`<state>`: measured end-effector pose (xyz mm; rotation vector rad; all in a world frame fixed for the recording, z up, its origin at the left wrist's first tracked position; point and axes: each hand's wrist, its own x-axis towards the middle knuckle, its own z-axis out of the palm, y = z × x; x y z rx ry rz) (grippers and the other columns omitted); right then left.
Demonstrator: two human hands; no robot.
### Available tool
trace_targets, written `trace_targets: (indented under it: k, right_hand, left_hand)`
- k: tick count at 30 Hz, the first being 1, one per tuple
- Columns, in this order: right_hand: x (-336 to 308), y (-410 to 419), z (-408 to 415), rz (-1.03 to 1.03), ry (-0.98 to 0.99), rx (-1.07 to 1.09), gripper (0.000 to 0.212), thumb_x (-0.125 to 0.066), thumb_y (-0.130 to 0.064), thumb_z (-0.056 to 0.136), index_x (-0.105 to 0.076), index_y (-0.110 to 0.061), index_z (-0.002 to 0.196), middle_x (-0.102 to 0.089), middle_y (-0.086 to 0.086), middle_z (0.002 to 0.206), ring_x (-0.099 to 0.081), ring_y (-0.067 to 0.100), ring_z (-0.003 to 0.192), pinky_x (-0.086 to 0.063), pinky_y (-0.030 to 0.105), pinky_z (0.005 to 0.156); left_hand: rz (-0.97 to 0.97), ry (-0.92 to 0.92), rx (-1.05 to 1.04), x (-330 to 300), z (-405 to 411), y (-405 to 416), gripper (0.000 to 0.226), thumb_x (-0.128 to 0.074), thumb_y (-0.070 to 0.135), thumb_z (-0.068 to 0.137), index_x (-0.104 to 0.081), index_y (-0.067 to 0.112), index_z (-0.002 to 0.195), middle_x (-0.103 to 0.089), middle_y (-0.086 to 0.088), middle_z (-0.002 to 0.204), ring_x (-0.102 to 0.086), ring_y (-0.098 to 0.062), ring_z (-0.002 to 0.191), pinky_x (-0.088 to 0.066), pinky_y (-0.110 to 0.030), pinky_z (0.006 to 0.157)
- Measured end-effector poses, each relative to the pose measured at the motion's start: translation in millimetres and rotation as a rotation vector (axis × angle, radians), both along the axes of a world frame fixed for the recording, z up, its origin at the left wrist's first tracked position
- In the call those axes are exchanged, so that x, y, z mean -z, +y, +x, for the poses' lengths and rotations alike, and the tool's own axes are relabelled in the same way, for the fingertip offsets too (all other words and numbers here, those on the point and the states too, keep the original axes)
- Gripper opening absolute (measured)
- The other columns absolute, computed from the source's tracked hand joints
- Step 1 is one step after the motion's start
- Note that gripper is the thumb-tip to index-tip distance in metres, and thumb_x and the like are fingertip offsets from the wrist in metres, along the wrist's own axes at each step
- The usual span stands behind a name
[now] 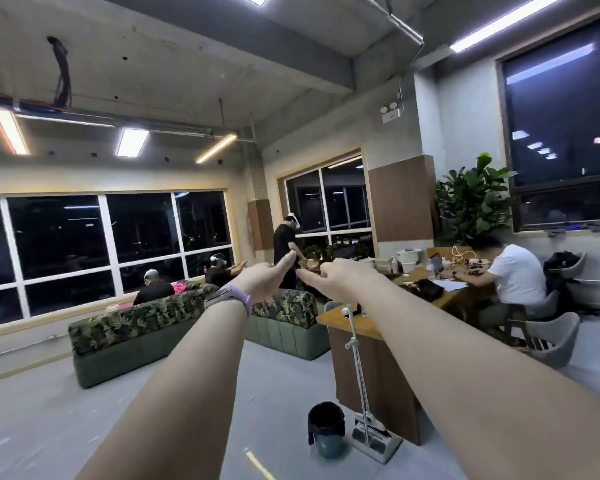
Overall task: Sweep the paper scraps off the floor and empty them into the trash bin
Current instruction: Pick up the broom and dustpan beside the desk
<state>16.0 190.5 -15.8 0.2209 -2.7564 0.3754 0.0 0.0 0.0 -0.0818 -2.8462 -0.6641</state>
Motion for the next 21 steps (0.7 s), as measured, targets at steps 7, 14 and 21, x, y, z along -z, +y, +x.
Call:
trace_targets:
  k: [7,14,21]
  right_hand:
    - [48,-1,-84,0.092,-0.051,0.041,0.083,-0.015,-0.08,0.09,-0.013,-0.034,0.159,-0.006,0.001,0.167,-0.001,0.026,0.153,-0.018,0.055,0.118]
    - [74,-26,-204,0.164,-0.131,0.096,0.079,-0.014,-0.078,0.092,-0.008,-0.036,0.159,-0.001,-0.002,0.167,0.006,0.023,0.153,-0.017,0.057,0.12]
    - [134,-29,-317,0.194,-0.201,0.102,0.075,-0.014,-0.072,0.095,-0.007,-0.034,0.159,-0.001,0.002,0.167,0.004,0.028,0.153,-0.017,0.054,0.119]
  left_hand:
    - [-0.485,0.198,0.019,56,-95,-41,0.09,-0.023,0.085,0.086,-0.012,0.034,0.16,-0.004,0.001,0.169,-0.019,-0.027,0.15,-0.027,-0.049,0.118]
    - [-0.593,0.169,0.097,78,-225,-71,0.087,-0.025,0.08,0.09,-0.005,0.033,0.161,0.001,-0.003,0.169,-0.016,-0.029,0.152,-0.028,-0.048,0.119]
    - [-0.598,0.129,0.178,110,-347,-64,0.085,-0.028,0.077,0.092,-0.005,0.032,0.161,-0.001,-0.003,0.169,-0.019,-0.03,0.151,-0.032,-0.047,0.117]
